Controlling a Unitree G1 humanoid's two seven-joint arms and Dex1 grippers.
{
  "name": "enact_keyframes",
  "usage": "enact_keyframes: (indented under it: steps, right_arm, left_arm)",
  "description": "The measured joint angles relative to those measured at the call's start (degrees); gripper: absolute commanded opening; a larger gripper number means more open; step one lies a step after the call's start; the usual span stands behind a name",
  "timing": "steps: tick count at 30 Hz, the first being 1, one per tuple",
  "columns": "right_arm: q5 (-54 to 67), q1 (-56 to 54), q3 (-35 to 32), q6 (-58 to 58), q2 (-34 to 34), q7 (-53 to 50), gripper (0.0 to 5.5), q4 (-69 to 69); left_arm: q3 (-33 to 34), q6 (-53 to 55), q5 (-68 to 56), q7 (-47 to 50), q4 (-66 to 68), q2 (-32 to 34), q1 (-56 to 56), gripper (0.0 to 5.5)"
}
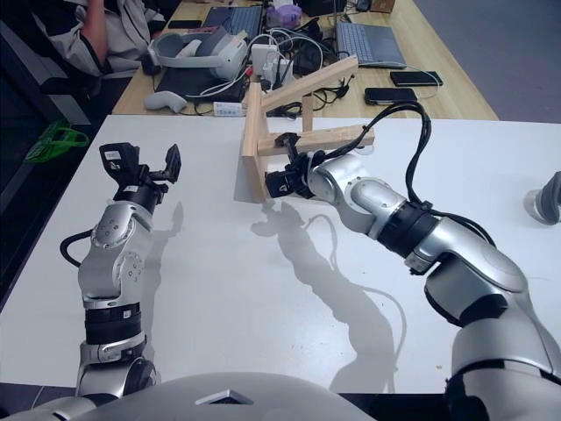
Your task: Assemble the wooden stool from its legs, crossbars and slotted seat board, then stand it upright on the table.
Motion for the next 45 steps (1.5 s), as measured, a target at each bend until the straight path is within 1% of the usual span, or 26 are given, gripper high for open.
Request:
enact_keyframes:
  steps: [2, 4, 5, 7, 10, 11, 16, 21, 23, 24, 25, 26, 34, 41, 45]
  right_arm:
    - [-3.44, -0.30, -0.78, -2.13, 3.02, -3.07, 5.37, 5.84]
    - [-4.97, -0.46, -1.72, -3.19, 4.66, -4.75, 5.37, 9.27]
    - [-6.14, -0.55, -2.50, -4.08, 5.99, -5.99, 5.14, 12.24]
    - [-7.13, -0.65, -3.86, -5.03, 7.53, -6.88, 4.86, 14.89]
    - [-7.48, -0.54, -6.35, -5.50, 8.91, -7.36, 4.47, 16.82]
    - [-7.29, -0.19, -7.77, -5.73, 9.48, -7.29, 4.26, 17.12]
    - [-4.54, 1.67, -14.28, -8.29, 10.33, -5.80, 3.37, 16.50]
    - [-2.11, 4.22, -19.80, -7.97, 11.27, -4.82, 2.62, 14.01]
    - [-0.91, 5.54, -22.14, -7.47, 11.55, -4.49, 2.24, 12.40]
    - [-0.24, 6.11, -23.35, -7.24, 11.66, -4.31, 2.18, 11.76]
    - [0.39, 6.41, -24.32, -7.23, 11.77, -4.03, 1.96, 11.34]
    - [0.97, 7.16, -25.47, -7.27, 11.96, -3.98, 1.88, 10.63]
    - [2.94, 10.27, -33.18, -8.13, 14.09, -3.72, 1.87, 6.85]
    - [10.16, 11.57, -42.03, -4.21, 18.75, -2.11, 1.87, 0.98]
    - [12.78, 11.80, -44.02, -4.00, 21.00, -1.17, 1.87, -0.53]
  left_arm:
    - [-0.08, 0.41, -0.05, 0.13, -0.18, -0.21, 0.00, 4.05]
    - [-0.05, 0.59, -0.06, 0.15, -0.34, -0.20, 0.01, 4.05]
    - [-0.03, 0.72, -0.07, 0.15, -0.43, -0.20, 0.01, 4.05]
    - [0.02, 0.78, -0.08, 0.16, -0.45, -0.19, 0.01, 4.05]
    - [-0.11, 0.78, -0.09, 0.05, -0.42, -0.18, 0.00, 4.05]
    - [-0.31, 0.78, -0.18, 0.00, -0.40, -0.19, 0.00, 4.05]
    - [-0.56, 0.79, -0.25, -0.08, -0.35, -0.17, -0.04, 4.05]
    - [-0.57, 0.79, -0.25, -0.62, -0.35, 0.09, -0.34, 4.05]
    - [-0.55, 0.81, -0.24, -0.64, -0.34, 0.28, -0.44, 4.05]
    - [-0.54, 0.83, -0.24, -0.64, -0.34, 0.33, -0.56, 4.05]
    - [-0.55, 0.83, -0.24, -0.64, -0.34, 0.33, -0.63, 4.05]
    - [-0.55, 0.84, -0.24, -0.64, -0.33, 0.34, -0.69, 4.05]
    - [-0.41, 0.82, -0.24, -0.61, 0.18, 0.39, -1.11, 4.05]
    - [-0.40, 0.72, -0.22, -0.55, 0.64, 0.39, -1.78, 4.05]
    - [-0.45, 0.64, -0.14, -0.54, 0.77, 0.39, -2.02, 4.05]
